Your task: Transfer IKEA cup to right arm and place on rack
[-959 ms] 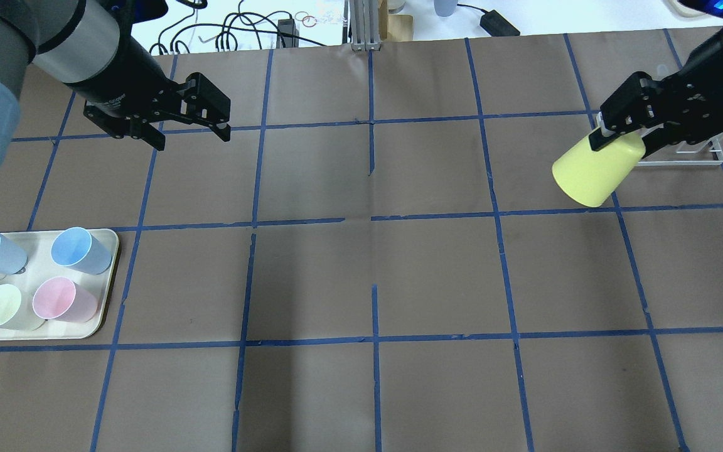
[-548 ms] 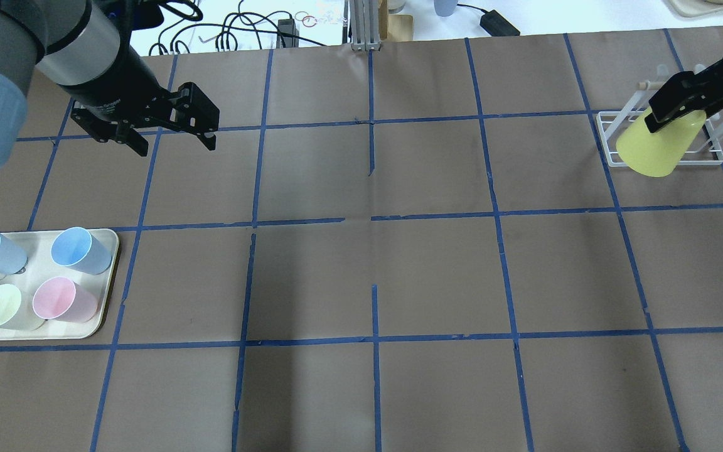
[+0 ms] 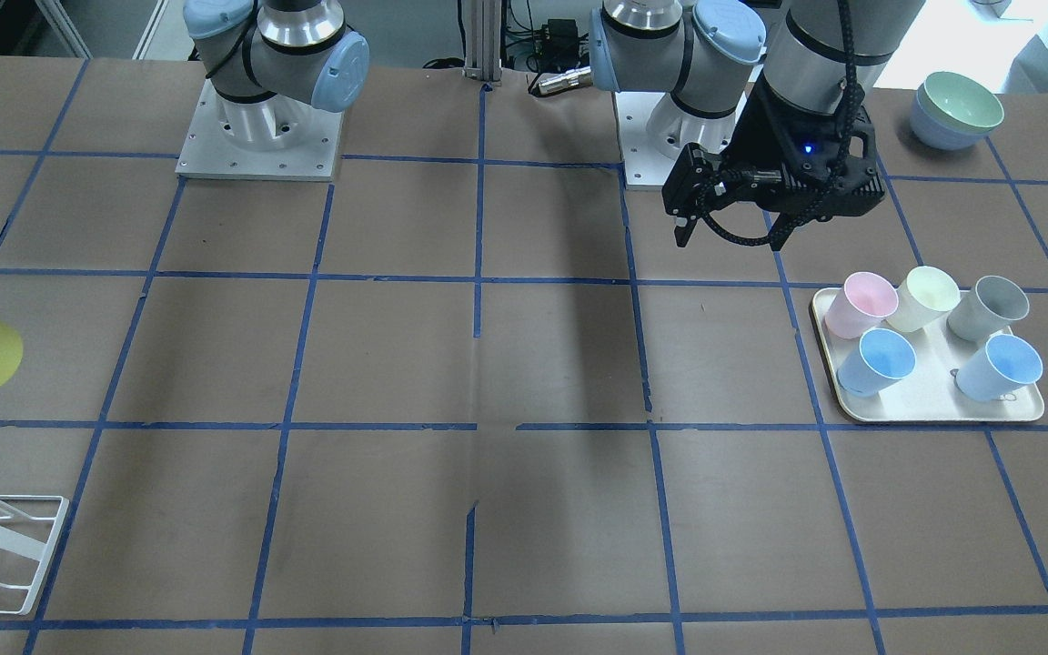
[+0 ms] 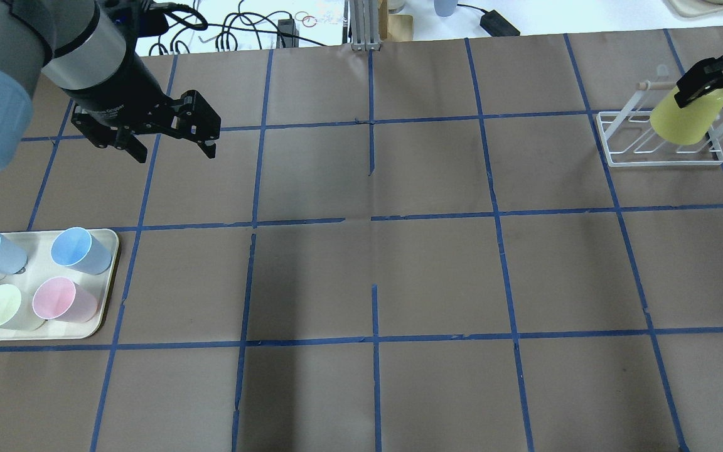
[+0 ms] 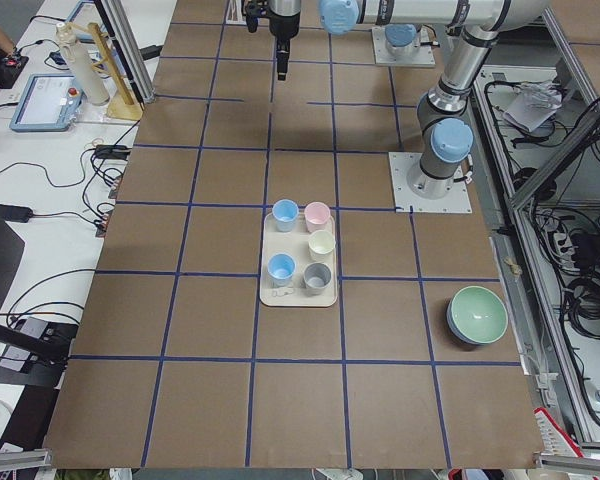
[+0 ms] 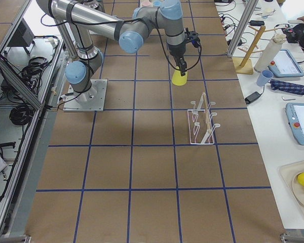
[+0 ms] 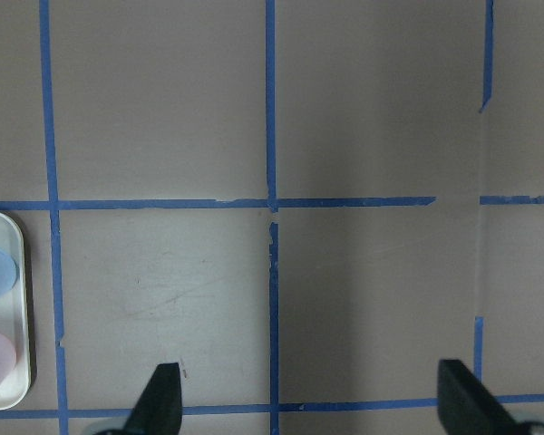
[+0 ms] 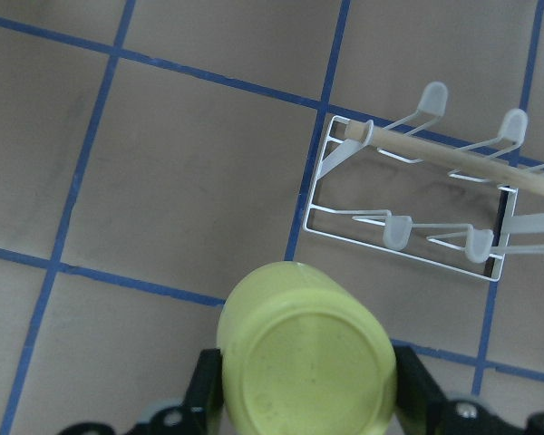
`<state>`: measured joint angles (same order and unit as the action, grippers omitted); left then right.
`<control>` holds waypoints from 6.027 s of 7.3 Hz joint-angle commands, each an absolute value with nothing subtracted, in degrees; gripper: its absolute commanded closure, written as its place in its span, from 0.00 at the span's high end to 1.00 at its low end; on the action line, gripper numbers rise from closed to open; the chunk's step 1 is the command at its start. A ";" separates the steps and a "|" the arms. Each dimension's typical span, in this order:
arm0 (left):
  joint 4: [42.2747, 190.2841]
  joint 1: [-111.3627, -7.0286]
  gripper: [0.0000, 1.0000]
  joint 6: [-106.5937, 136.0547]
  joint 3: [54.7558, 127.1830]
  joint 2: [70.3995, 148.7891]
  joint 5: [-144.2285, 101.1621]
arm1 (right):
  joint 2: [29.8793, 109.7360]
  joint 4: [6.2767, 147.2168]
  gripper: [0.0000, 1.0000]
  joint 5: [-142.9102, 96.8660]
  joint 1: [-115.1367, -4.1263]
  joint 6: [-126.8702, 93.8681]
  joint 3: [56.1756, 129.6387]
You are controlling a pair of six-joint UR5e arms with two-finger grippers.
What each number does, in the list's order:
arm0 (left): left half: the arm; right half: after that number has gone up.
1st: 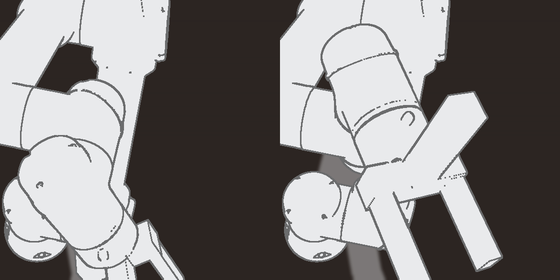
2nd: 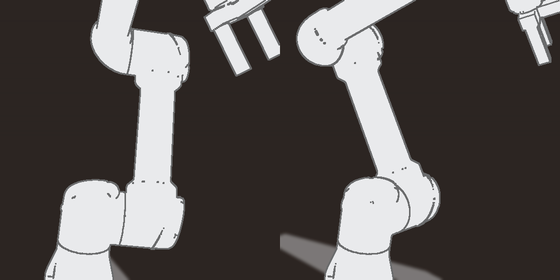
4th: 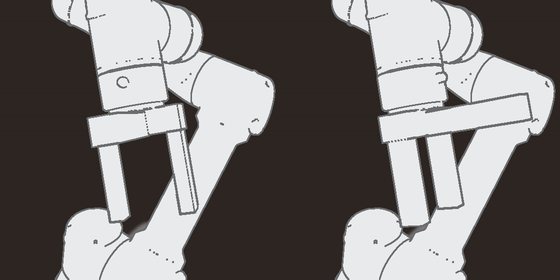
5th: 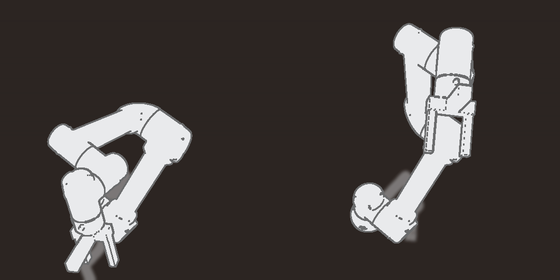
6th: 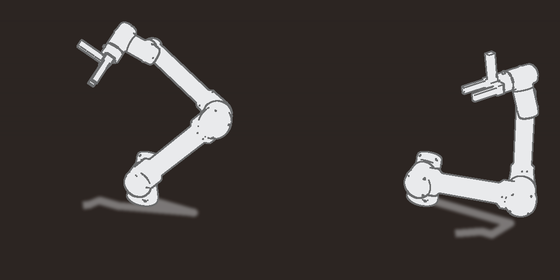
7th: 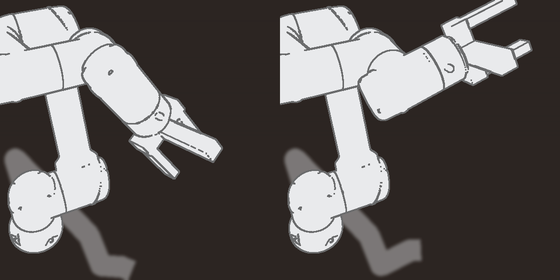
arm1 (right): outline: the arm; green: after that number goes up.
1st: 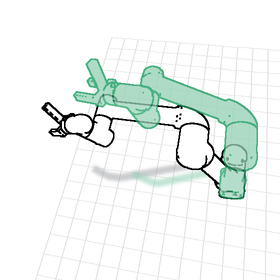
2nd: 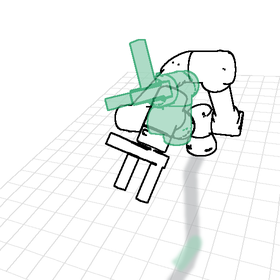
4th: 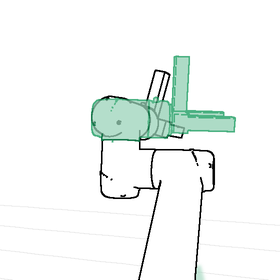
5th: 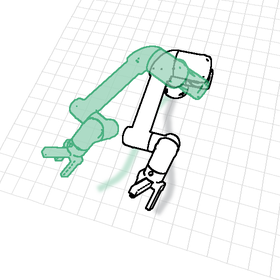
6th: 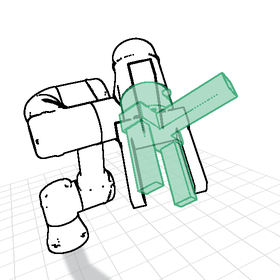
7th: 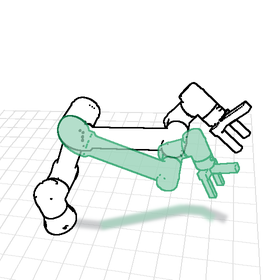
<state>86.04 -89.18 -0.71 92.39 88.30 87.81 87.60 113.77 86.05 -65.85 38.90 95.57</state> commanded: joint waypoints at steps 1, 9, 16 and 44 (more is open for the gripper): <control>86.05 -89.21 1.00 -0.70 92.37 88.42 87.80 | 84.29 117.77 0.01 85.87 -65.04 39.81 95.54; 86.13 -89.21 1.00 -0.70 92.37 88.42 87.80 | 78.23 122.52 0.04 85.34 -62.05 40.61 94.83; 86.13 -89.21 1.00 -0.70 92.37 88.51 87.80 | 74.09 127.18 0.06 85.17 -62.14 39.81 95.10; 87.80 -89.47 1.00 -0.44 87.63 91.49 87.45 | 94.22 90.62 1.00 90.88 -89.47 -0.79 95.27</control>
